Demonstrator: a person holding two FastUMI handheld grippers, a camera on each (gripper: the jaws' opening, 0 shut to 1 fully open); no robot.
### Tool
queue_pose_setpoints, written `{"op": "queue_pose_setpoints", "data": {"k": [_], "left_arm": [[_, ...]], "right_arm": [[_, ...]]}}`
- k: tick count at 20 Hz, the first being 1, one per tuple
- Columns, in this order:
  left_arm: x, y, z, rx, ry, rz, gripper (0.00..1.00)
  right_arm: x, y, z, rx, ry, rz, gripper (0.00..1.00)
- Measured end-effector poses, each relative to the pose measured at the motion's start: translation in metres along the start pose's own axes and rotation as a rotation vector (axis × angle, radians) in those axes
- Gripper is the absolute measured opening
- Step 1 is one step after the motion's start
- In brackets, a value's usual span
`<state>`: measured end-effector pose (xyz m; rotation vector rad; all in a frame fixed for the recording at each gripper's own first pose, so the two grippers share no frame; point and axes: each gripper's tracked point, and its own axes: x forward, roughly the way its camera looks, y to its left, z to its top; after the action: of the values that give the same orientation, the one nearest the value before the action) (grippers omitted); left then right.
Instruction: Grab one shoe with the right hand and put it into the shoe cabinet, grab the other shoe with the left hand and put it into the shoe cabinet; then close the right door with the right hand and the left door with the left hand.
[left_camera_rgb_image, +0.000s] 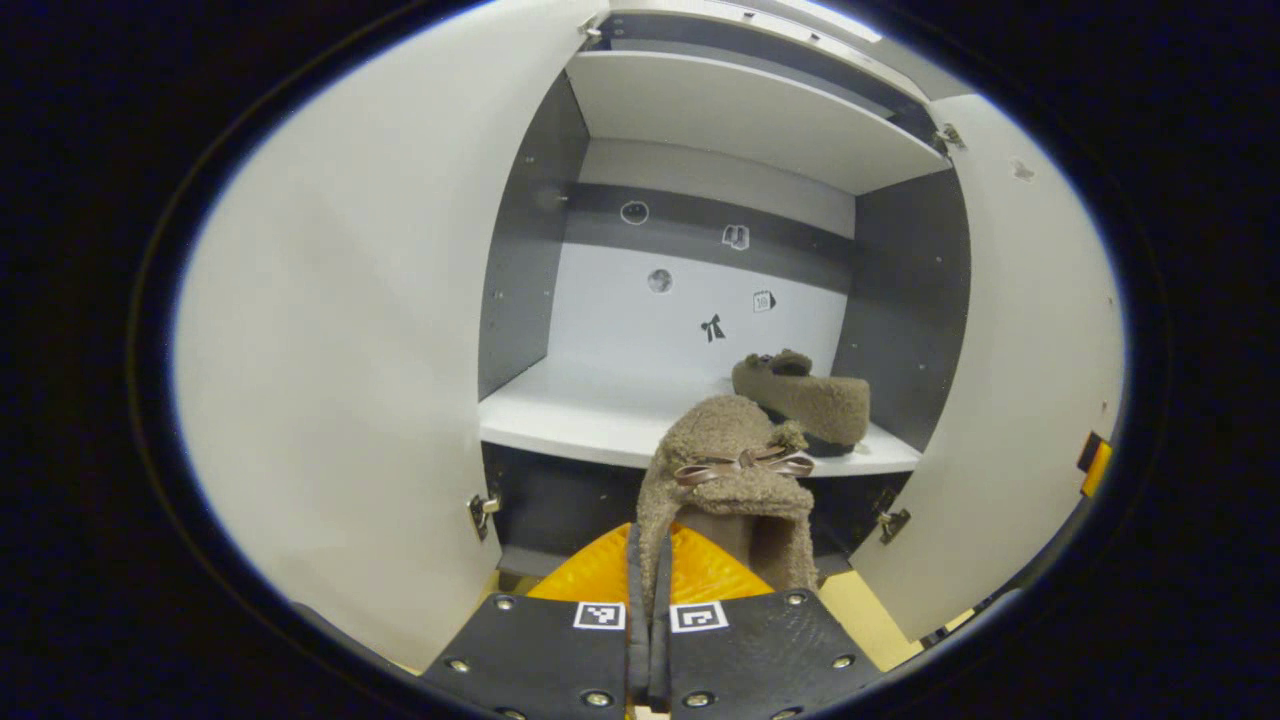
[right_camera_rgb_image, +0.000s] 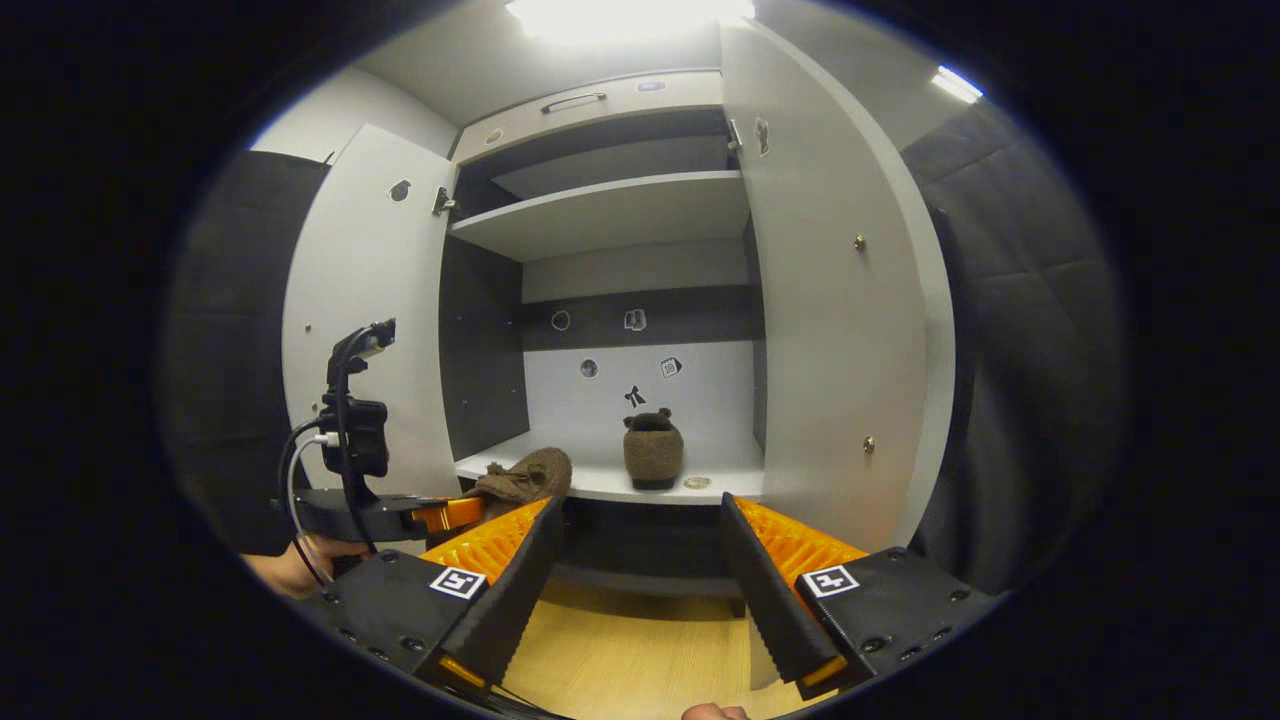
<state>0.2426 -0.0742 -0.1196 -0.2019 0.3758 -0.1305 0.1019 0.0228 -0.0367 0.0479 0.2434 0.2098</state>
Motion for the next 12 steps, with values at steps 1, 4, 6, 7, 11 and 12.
{"op": "queue_pose_setpoints", "data": {"k": [1, 4, 6, 7, 11, 12], "left_arm": [[0.006, -0.001, 0.009, -0.008, -0.01, -0.002, 0.01], [0.025, 0.002, 0.04, -0.014, -0.057, 0.006, 0.01], [0.04, 0.003, 0.064, -0.02, -0.09, 0.008, 0.01], [0.047, 0.002, 0.075, -0.026, -0.105, 0.005, 0.01], [0.082, 0.002, 0.105, -0.025, -0.133, 0.004, 0.01], [0.091, 0.002, 0.108, -0.023, -0.133, 0.009, 0.01]], "right_arm": [[-0.001, -0.001, -0.001, 0.003, 0.001, -0.005, 0.99], [-0.001, -0.004, -0.005, 0.003, 0.009, -0.019, 0.99], [-0.001, -0.005, -0.008, 0.007, 0.015, -0.031, 0.96], [-0.002, -0.005, -0.009, 0.013, 0.017, -0.036, 0.96], [0.001, -0.005, -0.012, 0.025, 0.021, -0.056, 0.96], [0.002, -0.005, -0.013, 0.022, 0.022, -0.063, 0.99]]}}
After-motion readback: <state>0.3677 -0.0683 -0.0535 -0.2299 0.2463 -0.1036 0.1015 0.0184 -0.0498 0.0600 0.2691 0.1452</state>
